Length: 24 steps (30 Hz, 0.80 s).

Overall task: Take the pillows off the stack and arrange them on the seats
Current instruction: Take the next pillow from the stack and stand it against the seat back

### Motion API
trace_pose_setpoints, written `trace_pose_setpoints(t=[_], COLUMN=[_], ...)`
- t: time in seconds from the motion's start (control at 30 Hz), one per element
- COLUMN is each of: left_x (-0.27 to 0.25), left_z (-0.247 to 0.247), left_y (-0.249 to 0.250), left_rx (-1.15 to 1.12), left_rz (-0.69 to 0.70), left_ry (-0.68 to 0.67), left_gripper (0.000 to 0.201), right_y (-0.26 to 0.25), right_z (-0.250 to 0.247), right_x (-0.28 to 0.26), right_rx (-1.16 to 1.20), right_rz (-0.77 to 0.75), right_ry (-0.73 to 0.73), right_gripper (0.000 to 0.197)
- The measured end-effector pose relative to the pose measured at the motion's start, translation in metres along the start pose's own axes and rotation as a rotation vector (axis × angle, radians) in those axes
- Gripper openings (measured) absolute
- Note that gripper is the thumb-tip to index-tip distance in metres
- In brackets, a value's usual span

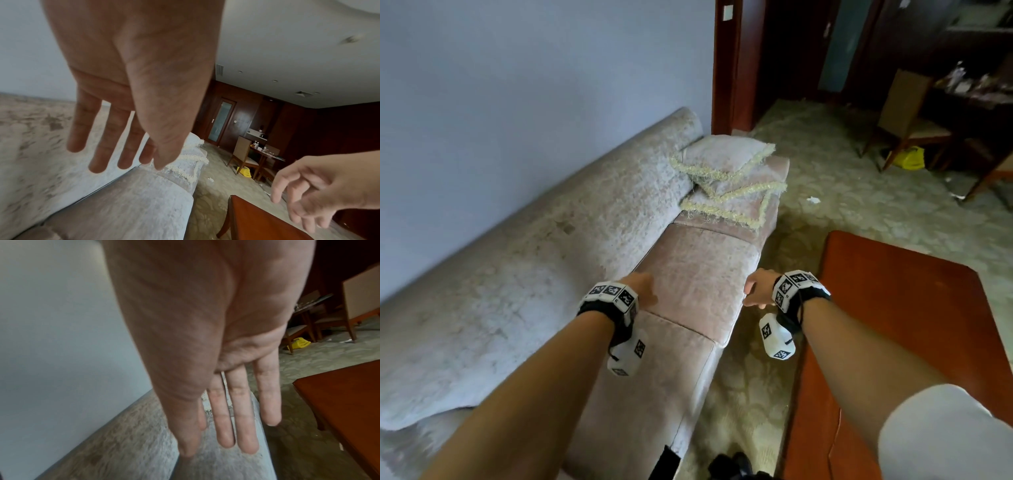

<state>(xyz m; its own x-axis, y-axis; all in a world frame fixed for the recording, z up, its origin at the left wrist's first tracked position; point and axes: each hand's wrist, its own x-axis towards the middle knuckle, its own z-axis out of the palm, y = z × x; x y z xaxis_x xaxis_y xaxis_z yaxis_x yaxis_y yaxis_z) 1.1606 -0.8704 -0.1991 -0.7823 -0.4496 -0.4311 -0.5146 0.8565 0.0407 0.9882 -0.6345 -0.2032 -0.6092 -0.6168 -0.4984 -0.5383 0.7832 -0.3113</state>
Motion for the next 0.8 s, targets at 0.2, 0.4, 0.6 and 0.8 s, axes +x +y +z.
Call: trace_pose_setpoints(t=[0.2, 0.4, 0.6, 0.8], left_x=[0.077, 0.139, 0.204, 0.285], left_z=[-0.045, -0.077, -0.098, -0.108], left_y=[0.057, 0.118, 0.154, 0.188], left_rx=[0.019, 0.000, 0.026, 0.082], left_rz=[0.024, 0.117, 0.182, 0.274], left_ry=[-0.004, -0.001, -0.035, -0.074], left_gripper=[0.019, 0.013, 0.019, 0.013], right_y=[0.055, 0.126, 0.167, 0.201], right_z=[-0.058, -0.106, -0.130, -0.155], right_x=[0.047, 0.081, 0.121, 0.167], right_rx=[0.157, 0.230, 0.293, 0.335], right_rz=[-0.026, 0.021, 0.061, 0.108], right_ry=[-0.009, -0.043, -0.020, 0.012], right_gripper=[0.025, 0.019, 0.020, 0.025])
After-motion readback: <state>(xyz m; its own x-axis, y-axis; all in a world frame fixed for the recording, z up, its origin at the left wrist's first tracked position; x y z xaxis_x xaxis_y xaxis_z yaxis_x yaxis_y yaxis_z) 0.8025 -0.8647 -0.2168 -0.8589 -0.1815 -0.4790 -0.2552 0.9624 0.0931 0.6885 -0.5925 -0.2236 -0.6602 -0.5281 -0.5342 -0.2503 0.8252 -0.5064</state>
